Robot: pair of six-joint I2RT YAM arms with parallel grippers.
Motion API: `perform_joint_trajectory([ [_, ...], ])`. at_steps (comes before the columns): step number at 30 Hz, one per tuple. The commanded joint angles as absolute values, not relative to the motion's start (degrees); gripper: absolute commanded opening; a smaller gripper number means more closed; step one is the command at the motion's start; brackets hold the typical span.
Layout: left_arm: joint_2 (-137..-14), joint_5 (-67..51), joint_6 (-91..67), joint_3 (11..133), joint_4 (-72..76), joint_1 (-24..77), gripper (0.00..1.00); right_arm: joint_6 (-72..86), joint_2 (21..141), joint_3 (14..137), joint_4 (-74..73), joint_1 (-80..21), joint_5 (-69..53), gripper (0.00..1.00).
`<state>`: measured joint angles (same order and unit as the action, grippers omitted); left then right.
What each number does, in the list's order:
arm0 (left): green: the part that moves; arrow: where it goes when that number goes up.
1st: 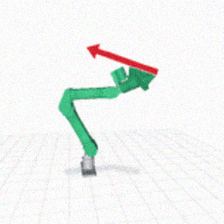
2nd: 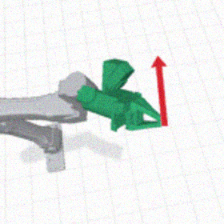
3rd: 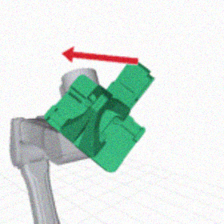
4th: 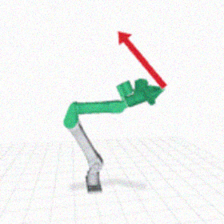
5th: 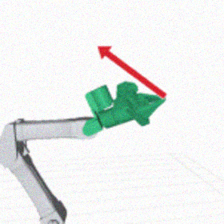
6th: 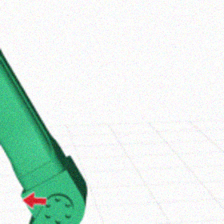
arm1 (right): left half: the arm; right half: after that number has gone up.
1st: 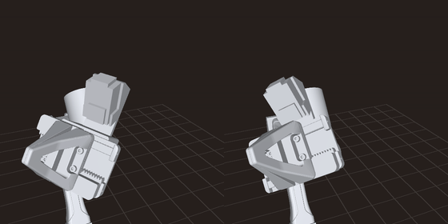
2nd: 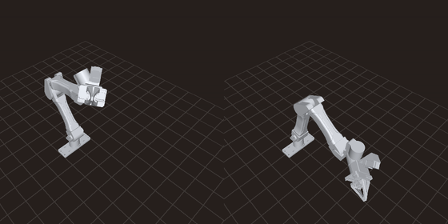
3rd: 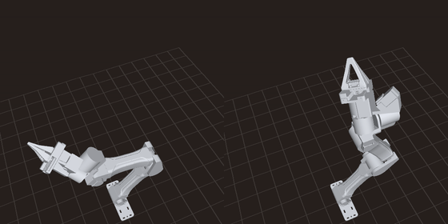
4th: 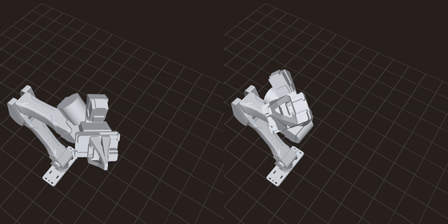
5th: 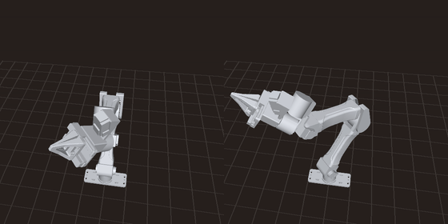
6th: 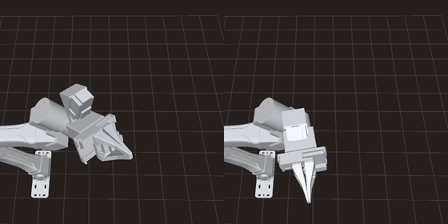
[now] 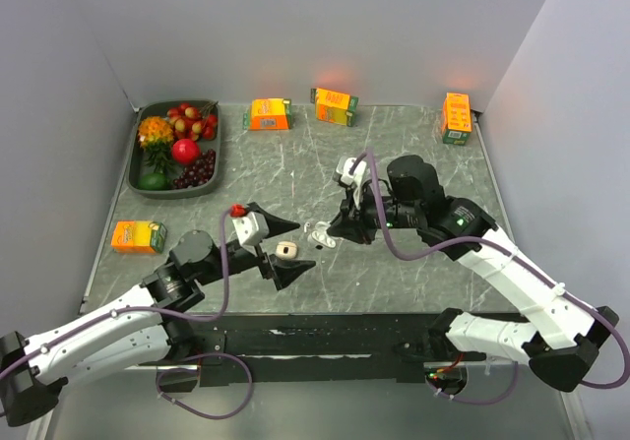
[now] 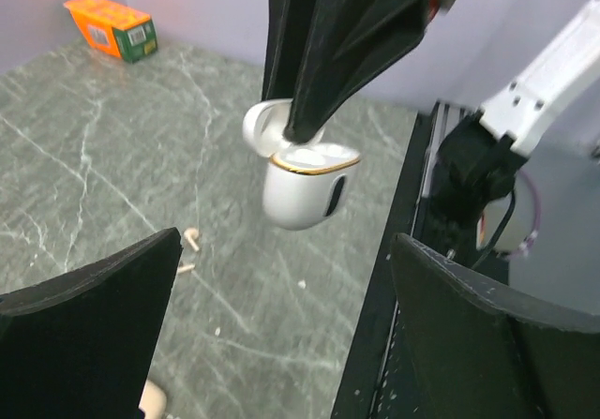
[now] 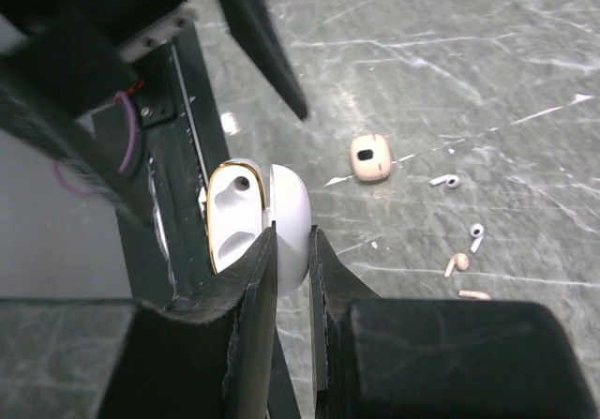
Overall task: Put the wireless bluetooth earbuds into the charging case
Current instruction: Adjust the charging case.
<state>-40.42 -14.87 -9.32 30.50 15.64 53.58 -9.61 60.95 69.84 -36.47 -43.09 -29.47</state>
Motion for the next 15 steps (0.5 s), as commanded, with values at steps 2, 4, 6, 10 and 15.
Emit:
perform_joint_trajectory([
  [2,-43.0,-18.0,-3.4,29.5,20.7,53.3,0.98,-13.8,61.3,71.6,-38.3,-46.1,-30.7,0.00],
  [4,-43.3,-18.6,-3.4,29.5,21.7,53.3,0.95,-14.2,61.6,71.7,-38.7,-47.2,-29.7,0.00],
  [6,-43.6,-19.7,-3.5,29.5,22.9,53.3,0.90,-14.3,61.5,71.0,-38.2,-47.6,-29.4,0.00],
  [10,-45.8,-22.5,-2.9,30.6,21.9,53.3,0.81,-14.4,61.7,70.2,-37.4,-48.3,-28.7,0.00],
  [15,-46.1,-24.9,-3.3,30.0,23.1,53.3,0.77,-15.1,62.6,70.3,-37.4,-49.5,-26.9,0.00],
])
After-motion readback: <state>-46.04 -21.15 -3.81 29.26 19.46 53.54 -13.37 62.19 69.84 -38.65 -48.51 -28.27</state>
